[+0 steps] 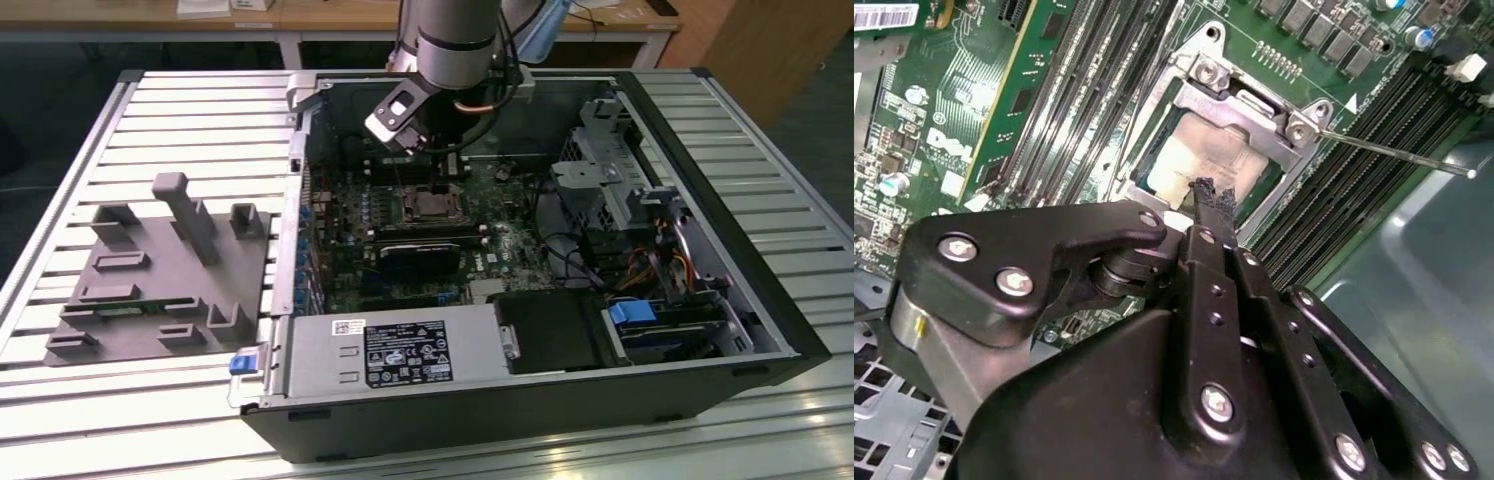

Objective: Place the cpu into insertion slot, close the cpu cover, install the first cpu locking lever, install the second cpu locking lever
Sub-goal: 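Close the cpu cover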

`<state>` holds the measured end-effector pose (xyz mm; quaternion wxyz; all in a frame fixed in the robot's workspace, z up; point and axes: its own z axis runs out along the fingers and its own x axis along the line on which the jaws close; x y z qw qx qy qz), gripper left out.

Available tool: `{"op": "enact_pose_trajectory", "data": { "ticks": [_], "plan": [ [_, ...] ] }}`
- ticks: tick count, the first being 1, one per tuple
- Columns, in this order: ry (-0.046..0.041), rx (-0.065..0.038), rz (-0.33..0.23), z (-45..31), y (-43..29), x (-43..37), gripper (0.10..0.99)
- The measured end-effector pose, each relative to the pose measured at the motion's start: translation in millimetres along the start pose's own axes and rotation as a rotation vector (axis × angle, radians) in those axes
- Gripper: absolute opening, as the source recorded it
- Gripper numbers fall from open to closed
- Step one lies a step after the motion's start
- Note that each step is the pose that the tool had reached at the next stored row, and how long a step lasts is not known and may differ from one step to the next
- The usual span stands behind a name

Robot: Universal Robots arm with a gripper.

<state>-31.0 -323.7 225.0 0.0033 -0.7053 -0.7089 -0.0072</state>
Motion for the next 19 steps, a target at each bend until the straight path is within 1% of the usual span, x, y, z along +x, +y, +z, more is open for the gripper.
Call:
{"op": "enact_pose_trajectory", "data": {
  "ticks": [5,7,19],
  "plan": [
    [0.0001,0.0,0.0,0.0,0.0,0.0,0.102],
    [0.0002,0.0,-0.011,0.0,0.0,0.0,0.102],
    [0.0013,0.003,-0.225,0.5,0.0,0.0,0.102]
  ]
}}
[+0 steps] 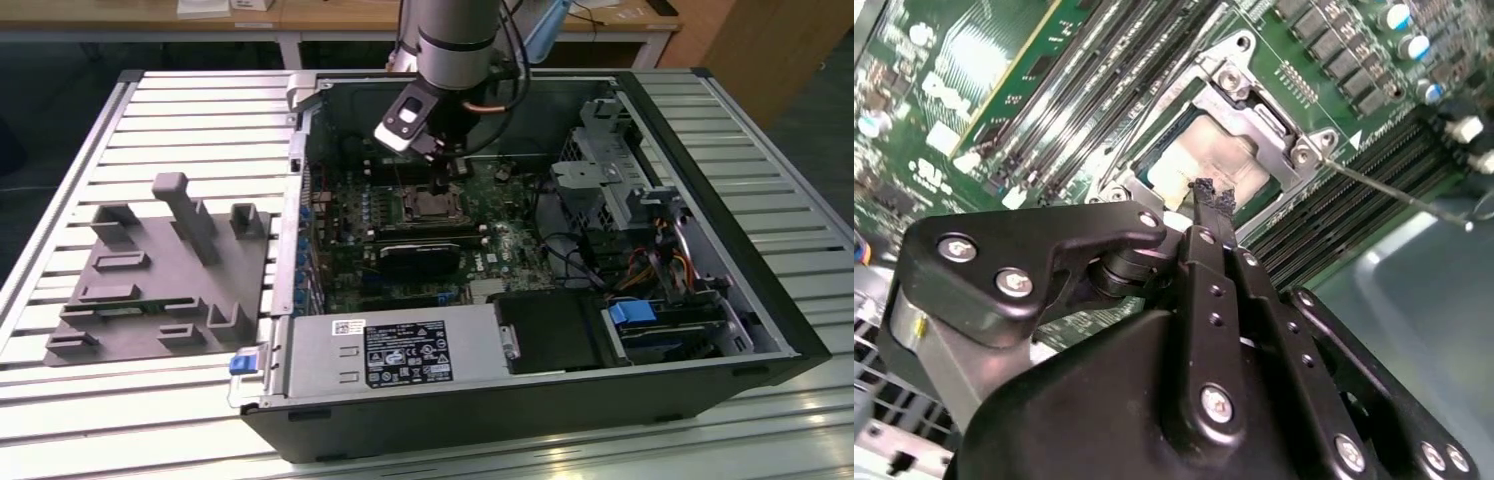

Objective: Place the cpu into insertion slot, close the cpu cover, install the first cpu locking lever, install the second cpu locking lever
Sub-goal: 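Close the cpu cover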

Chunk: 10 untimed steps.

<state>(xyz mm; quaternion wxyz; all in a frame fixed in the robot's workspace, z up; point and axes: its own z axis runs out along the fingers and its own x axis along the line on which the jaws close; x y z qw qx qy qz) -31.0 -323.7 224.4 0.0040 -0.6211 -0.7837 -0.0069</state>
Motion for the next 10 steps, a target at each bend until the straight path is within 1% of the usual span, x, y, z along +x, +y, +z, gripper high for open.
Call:
{"op": "enact_pose_trajectory", "data": {
  "ticks": [10],
  "plan": [
    [0.0,0.003,-0.181,0.2,0.0,0.0,0.102]
  ]
}}
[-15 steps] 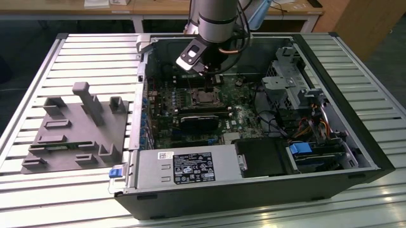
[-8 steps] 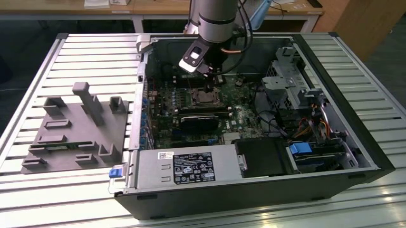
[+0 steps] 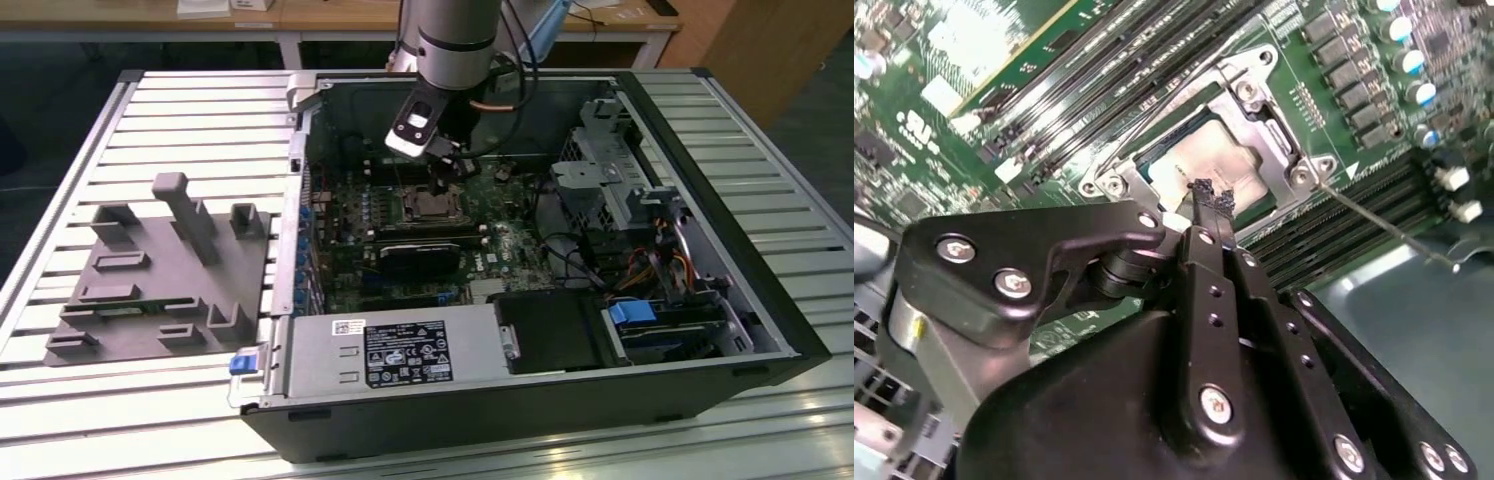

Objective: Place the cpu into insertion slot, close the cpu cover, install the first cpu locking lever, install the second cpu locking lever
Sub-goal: 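Close the cpu cover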

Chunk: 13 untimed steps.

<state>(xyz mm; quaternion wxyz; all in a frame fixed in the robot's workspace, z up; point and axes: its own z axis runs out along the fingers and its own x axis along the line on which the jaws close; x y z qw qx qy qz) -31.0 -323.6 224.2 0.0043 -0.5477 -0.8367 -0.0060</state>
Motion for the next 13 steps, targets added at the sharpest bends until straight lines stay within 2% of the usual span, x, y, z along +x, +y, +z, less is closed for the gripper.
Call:
{"op": "enact_pose_trajectory", "data": {
  "ticks": [13],
  "plan": [
    [-0.0101,0.008,-0.225,0.0,0.0,0.0,0.102]
  ]
}}
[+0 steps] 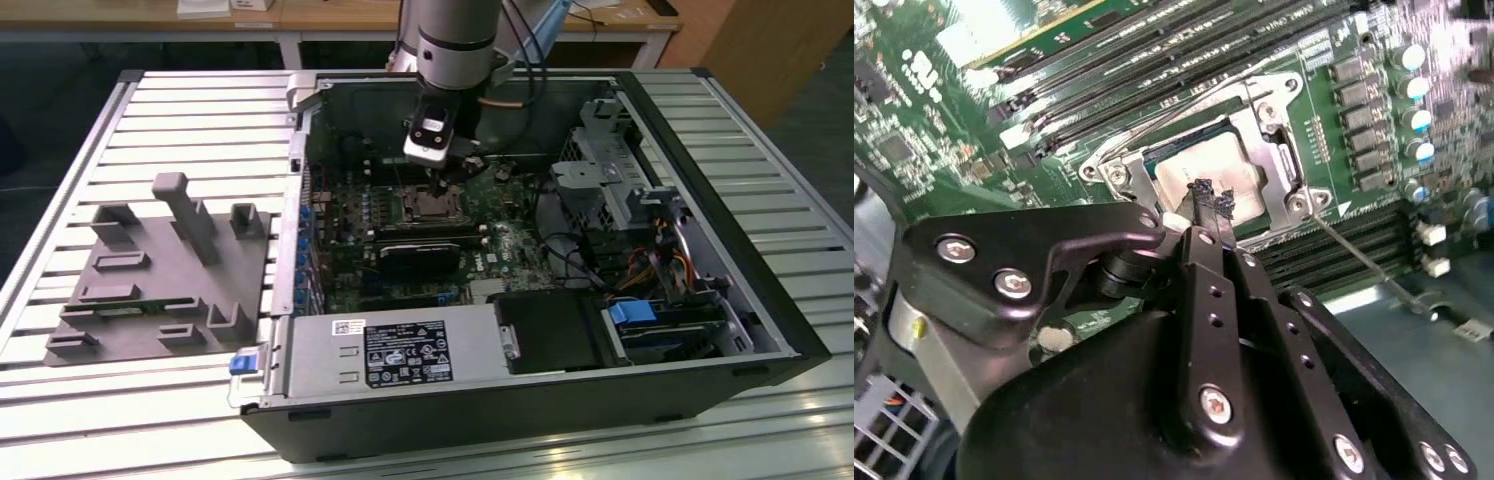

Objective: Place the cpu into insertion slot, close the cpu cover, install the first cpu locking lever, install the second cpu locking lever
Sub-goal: 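Close the cpu cover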

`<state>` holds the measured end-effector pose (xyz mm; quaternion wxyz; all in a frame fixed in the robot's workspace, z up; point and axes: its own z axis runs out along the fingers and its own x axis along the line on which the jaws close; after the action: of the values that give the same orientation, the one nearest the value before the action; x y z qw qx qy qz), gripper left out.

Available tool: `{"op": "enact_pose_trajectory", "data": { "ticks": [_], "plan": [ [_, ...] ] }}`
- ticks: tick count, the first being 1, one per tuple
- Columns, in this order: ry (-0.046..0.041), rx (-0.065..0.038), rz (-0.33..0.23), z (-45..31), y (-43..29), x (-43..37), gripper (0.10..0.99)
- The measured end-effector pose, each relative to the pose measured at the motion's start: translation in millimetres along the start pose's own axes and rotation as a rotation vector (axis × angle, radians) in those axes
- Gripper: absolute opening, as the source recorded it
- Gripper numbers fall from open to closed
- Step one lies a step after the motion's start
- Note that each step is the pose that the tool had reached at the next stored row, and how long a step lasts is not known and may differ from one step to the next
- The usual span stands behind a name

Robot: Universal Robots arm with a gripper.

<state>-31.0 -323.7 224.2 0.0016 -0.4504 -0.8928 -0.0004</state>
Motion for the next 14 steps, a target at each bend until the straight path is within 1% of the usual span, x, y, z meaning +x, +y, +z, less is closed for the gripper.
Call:
{"op": "enact_pose_trajectory", "data": {
  "ticks": [14],
  "plan": [
    [-0.0093,0.008,-0.254,0.0,0.0,0.0,0.102]
  ]
}}
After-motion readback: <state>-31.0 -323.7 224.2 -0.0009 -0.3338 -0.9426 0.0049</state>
